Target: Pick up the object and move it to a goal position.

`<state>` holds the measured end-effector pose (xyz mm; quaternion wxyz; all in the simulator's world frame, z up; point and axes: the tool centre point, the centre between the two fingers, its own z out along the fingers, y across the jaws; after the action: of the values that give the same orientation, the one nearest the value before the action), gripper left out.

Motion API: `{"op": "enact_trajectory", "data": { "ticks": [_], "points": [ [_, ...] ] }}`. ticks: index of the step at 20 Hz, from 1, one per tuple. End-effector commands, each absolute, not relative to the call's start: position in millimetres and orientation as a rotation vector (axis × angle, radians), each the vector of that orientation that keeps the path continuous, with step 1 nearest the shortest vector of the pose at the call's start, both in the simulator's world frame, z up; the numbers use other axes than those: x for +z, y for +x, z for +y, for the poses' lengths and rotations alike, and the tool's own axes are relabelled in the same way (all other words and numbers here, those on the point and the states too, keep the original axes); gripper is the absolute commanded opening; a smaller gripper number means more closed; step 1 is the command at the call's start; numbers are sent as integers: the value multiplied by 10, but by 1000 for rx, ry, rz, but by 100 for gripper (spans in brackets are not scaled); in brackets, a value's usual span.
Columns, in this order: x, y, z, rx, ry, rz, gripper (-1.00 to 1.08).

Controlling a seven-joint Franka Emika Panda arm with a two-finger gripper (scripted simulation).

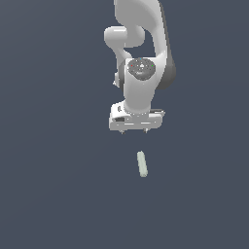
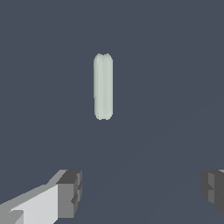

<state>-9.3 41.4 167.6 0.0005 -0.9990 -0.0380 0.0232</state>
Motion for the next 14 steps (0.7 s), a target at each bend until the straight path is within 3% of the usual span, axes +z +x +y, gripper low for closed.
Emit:
{"op": "enact_trajectory", "data": {
  "ticks": [1, 14],
  "points": [
    [1675, -102, 445, 79, -3136, -129, 100],
    [1428, 174, 543, 55, -3138, -129, 100]
  ]
}}
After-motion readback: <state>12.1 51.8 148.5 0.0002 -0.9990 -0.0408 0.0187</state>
